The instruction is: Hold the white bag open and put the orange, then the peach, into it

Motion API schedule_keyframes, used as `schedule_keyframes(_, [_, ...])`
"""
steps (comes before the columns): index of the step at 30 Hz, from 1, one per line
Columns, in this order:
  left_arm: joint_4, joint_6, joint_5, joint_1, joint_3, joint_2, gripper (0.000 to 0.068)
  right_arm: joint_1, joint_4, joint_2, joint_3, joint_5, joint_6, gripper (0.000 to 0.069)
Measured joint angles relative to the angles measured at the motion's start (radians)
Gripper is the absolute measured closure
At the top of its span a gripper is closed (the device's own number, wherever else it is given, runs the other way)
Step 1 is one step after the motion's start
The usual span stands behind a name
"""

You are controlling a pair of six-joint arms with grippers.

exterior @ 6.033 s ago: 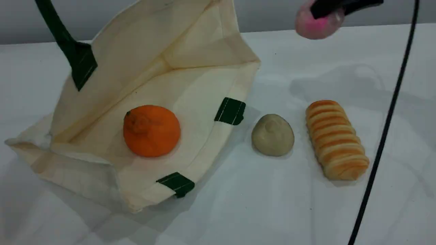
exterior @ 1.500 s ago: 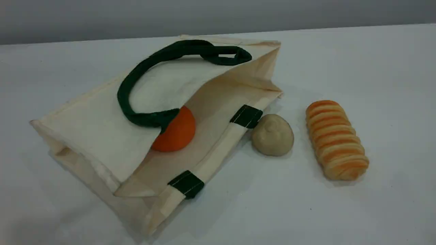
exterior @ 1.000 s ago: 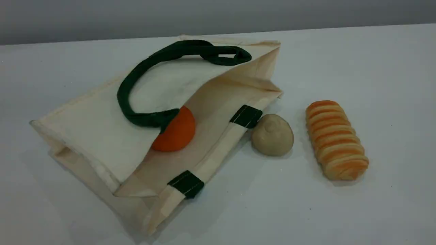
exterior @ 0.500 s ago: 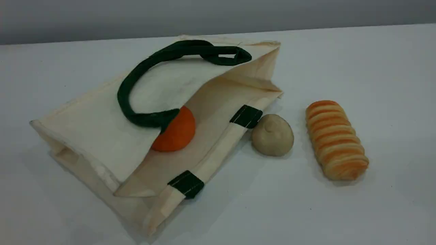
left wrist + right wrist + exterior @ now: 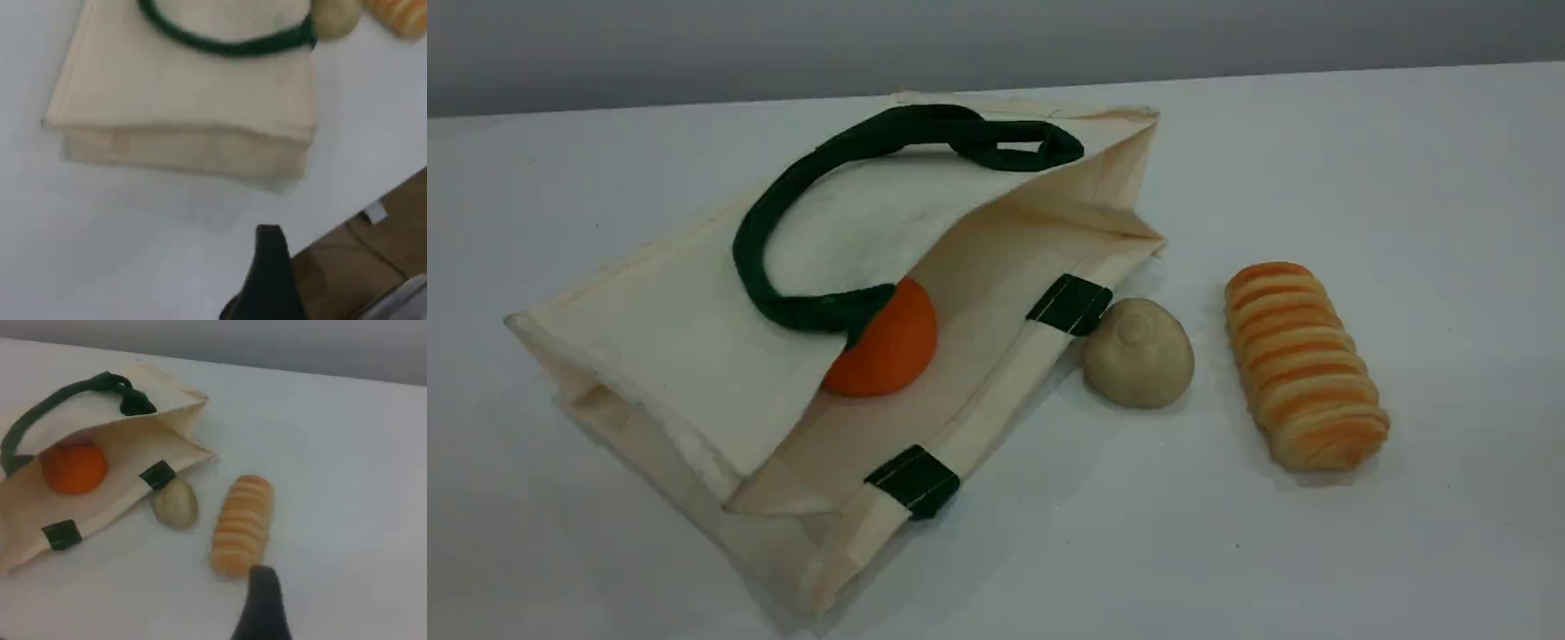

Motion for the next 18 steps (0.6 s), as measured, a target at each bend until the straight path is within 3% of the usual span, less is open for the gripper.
schedule_keyframes(9, [0.005,-0.002,-0.001,0.0,-0.001,-0.049,0.0176,-0.017,0.004,0.0,0.0,0.002,0.0,0.0179])
schedule_keyframes(18, [0.001,-0.001,0.001,0.001,-0.001,-0.054,0.0176,-0.272,0.015,0.0,-0.001,0.002,0.0,0.0179])
